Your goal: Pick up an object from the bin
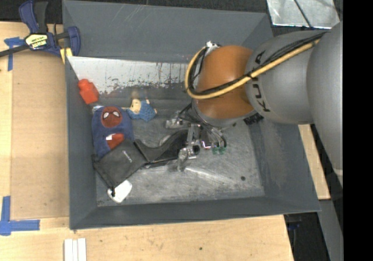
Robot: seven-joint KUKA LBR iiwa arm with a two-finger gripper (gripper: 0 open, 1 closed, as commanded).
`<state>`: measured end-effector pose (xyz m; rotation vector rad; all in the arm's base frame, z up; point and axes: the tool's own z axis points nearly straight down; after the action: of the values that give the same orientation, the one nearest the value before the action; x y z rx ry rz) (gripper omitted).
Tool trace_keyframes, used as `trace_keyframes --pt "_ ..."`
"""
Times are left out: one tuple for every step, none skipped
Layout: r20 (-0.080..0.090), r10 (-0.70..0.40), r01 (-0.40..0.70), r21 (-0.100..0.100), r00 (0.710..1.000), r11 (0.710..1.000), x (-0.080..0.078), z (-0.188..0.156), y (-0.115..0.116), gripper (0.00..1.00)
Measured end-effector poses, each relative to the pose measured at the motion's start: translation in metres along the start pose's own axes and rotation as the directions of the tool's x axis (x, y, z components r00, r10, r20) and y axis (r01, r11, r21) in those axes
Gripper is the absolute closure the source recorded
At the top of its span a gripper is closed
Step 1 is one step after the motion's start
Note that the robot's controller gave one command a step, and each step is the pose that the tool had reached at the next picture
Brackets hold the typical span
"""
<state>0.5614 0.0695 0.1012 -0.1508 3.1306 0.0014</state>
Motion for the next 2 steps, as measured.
trace_keyframes --pt "-0.008 0.062 -0.062 0.0 0.998 0.998 0.01 -0.001 0.006 0.0" --pt "0.011 0.236 -0.236 -0.006 0.972 0.972 0.009 0.025 0.009 0.0"
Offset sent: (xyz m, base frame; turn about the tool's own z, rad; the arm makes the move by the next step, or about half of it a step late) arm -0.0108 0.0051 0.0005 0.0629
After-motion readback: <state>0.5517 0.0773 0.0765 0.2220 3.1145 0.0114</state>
